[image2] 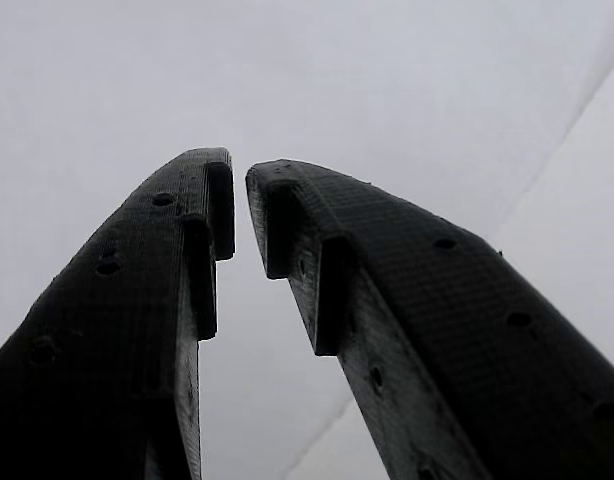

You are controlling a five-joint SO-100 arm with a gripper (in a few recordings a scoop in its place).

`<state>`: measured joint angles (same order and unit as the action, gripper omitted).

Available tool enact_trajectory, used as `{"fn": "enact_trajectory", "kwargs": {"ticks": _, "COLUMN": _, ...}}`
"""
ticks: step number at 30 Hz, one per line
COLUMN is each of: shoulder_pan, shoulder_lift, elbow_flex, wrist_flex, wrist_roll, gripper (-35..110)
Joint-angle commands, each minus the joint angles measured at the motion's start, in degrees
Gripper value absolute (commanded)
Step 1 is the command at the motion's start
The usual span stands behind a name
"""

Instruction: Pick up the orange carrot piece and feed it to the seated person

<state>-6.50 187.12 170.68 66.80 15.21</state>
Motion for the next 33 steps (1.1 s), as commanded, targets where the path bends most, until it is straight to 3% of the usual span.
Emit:
{"fn": "enact_trajectory", "kwargs": {"ticks": 1, "shoulder_pan": -1.14, "shoulder_lift": 0.09, "elbow_flex": -5.80, "wrist_flex": 0.97, "wrist_roll": 0.53, "gripper": -2}}
{"fn": "enact_trajectory", "kwargs": {"ticks": 13, "shoulder_pan": 7.38, "shoulder_lift": -29.79, "elbow_flex": -31.64, "wrist_flex": 0.97, "wrist_roll": 0.53, "gripper": -2}}
{"fn": "enact_trajectory", "kwargs": {"ticks": 33, "shoulder_pan": 33.31, "shoulder_lift": -71.98, "elbow_flex": -61.70, "wrist_flex": 0.97, "wrist_roll": -0.26, "gripper": -2}}
